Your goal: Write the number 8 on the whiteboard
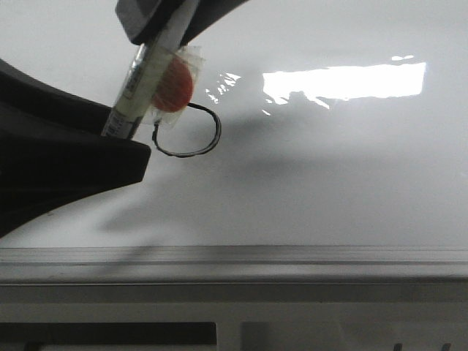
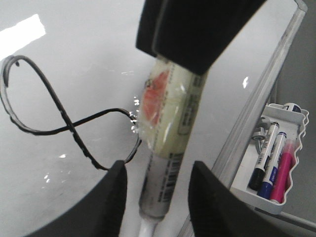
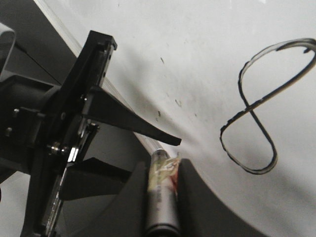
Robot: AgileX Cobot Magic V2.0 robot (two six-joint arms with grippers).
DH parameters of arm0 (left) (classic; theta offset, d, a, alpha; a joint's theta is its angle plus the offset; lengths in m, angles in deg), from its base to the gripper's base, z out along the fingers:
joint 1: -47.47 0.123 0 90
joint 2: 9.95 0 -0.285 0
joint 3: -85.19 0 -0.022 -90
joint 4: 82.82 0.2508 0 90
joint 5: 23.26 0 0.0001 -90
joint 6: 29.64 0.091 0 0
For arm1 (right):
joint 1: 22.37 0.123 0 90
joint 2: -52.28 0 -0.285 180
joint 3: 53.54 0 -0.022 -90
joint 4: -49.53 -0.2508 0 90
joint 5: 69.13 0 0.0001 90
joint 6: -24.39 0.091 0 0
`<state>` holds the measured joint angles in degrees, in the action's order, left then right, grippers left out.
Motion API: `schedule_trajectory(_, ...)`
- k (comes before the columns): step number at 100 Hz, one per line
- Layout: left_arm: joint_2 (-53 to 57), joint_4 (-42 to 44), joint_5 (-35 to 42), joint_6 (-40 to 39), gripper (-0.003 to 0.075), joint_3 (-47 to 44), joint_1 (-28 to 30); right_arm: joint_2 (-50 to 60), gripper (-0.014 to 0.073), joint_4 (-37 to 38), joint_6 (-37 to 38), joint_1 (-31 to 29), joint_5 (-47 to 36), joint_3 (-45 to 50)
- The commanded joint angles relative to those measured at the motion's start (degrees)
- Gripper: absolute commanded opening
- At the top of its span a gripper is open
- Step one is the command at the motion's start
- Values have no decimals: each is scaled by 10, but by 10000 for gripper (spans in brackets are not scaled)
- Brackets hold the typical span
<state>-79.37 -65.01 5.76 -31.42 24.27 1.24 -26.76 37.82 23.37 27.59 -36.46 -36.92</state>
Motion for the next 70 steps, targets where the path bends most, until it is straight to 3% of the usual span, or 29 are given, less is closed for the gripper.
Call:
schedule_trajectory(1,4,-12,49,-6,194,18,-4,8,-43,-7,-4,1,-23,-18)
schedule_trajectory(27,4,-12,49,-6,5,18,-4,-9,-15,-3,-4,1,-19,-18)
schedule_trajectory(34,4,-12,49,-6,-20,18,-4,-12,85,-2,-4,1,-19,-18)
schedule_trajectory(45,7,-24,46,-11,-20,18,-4,-12,326,4,-4,1,-29,-18)
schedule_trajectory(53,18,-102,47,-12,-20,20,-4,-12,409,7,-4,1,-37,-18)
schedule_trajectory(60,35,-188,25,-12,-20,28,-4,-12,395,8,-4,1,-41,-18)
schedule_trajectory(70,63,-290,-68,-12,-20,48,-4,-11,370,11,-4,1,-41,-18)
